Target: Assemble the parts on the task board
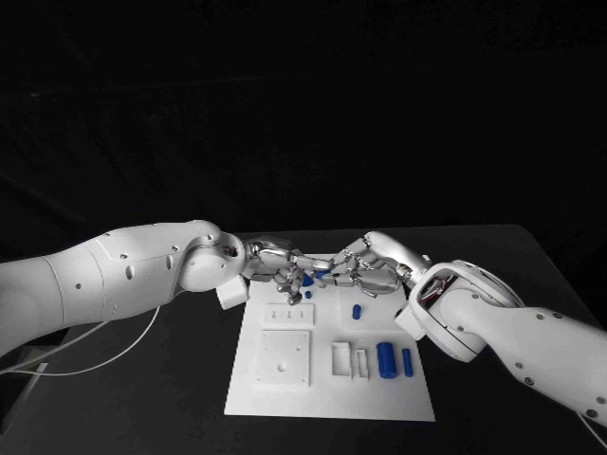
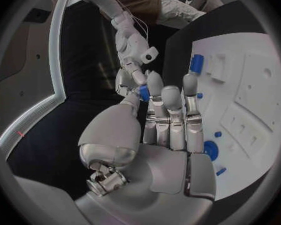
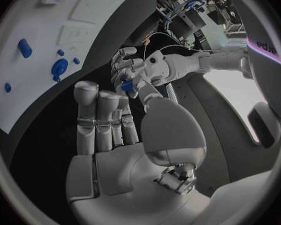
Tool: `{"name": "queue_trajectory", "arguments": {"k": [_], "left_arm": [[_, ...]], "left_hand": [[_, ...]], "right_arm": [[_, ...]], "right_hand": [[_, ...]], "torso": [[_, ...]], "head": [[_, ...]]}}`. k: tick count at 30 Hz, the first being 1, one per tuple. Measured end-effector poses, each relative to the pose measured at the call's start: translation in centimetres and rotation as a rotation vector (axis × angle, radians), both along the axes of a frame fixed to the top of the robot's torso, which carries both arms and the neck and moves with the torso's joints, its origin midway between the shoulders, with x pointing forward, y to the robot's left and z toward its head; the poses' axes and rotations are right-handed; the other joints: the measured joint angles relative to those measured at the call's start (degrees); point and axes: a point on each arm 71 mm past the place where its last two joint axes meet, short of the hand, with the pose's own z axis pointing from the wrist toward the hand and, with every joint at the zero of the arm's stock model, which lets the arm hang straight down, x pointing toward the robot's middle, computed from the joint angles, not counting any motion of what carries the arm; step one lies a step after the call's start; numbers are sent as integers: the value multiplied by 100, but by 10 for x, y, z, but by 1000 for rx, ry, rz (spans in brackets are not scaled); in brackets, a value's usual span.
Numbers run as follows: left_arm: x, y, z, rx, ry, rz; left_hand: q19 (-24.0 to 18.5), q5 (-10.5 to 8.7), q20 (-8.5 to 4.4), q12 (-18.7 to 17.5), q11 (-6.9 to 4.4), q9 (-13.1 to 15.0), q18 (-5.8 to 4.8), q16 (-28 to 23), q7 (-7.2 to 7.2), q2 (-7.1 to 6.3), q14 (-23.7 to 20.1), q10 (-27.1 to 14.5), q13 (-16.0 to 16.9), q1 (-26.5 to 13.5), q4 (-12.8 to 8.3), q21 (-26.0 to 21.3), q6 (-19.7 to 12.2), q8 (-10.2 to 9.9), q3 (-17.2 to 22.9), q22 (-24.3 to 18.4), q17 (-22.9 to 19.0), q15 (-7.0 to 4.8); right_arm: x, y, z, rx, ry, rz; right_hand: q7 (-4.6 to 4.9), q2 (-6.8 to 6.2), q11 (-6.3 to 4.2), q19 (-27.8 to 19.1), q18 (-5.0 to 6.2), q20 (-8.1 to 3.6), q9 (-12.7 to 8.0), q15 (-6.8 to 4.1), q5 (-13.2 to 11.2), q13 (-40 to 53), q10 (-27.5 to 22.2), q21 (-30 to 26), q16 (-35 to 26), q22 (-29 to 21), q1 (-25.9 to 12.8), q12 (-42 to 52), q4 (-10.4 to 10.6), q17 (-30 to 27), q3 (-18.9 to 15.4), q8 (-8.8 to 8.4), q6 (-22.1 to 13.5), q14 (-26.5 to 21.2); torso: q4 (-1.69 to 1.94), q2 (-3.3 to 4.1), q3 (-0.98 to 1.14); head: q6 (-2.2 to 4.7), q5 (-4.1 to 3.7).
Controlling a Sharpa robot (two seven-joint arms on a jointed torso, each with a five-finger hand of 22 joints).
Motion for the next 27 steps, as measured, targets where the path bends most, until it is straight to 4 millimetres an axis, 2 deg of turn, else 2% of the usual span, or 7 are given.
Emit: {"name": "queue_trajectory", "arguments": {"k": [4,5,7,9,16,19,27], "left_arm": [[0,1,0,-2,2,11],[1,1,0,-3,2,13],[1,2,0,-4,3,19],[1,2,0,-5,3,22],[1,2,0,-11,8,23],[1,2,0,-13,10,23],[0,1,0,-20,17,22]], "left_hand": [[0,0,0,0,0,-10,0,0,0,-562,0,0,8,-180,511,-8,0,0,508,0,7,0],[0,0,0,0,0,-10,0,0,0,-645,0,0,8,-167,613,-8,0,0,607,0,12,0],[0,0,0,0,0,-10,0,0,5,-656,0,0,8,-153,646,-8,-5,0,644,0,13,0],[0,0,0,0,0,-10,0,0,21,-572,0,-1,8,-60,549,-8,-21,0,658,-1,13,0],[0,0,0,-32,0,-24,0,0,51,-238,0,-1,7,290,-49,-8,-51,0,385,-1,12,0],[0,-1,0,-32,0,-48,-1,-26,51,-7,0,-1,7,333,-359,-8,-51,0,105,-1,12,0],[0,66,0,-32,1,23,0,-26,51,103,0,-2,45,354,-703,-8,-93,-1,238,-1,7,0]], "right_arm": [[0,-1,0,-1,0,0],[0,-1,0,-1,1,-1],[0,-2,-1,-2,2,-3],[1,-2,-1,-3,2,-4],[1,-4,-2,-6,4,-8],[1,-4,-3,-7,5,-10],[1,-5,-5,-8,8,-11]], "right_hand": [[-24,-7,-3,0,0,0,-1,0,0,14,-3,0,0,0,-7,0,0,15,0,-9,23,0],[-30,-7,-3,0,0,0,-9,0,-1,15,-3,0,0,0,-7,0,0,15,0,-11,30,0],[-31,-7,-3,0,1,0,-9,0,-4,15,-3,0,0,0,-7,0,0,15,0,-20,30,0],[-31,-7,-3,0,1,1,-9,0,-4,14,-3,0,0,-1,-7,0,0,15,0,-22,30,0],[-32,-8,-3,0,1,1,-6,1,-4,14,-3,0,0,-1,-7,0,0,15,0,-25,31,0],[-32,-7,-3,0,0,1,-4,1,-4,14,-3,0,0,-1,-7,0,-1,15,-1,-26,31,-1],[-63,-5,-3,0,0,1,0,1,-21,31,-3,0,0,-1,-4,-38,-1,14,-48,-8,61,-1]], "torso": [[-1,-1,2],[-1,-1,2],[-2,-1,2],[-2,-1,5],[-3,-1,5],[-3,-1,5],[-5,-1,5]], "head": [[0,4],[0,4],[-1,4],[-2,4],[-11,5],[-11,5],[-12,8]]}}
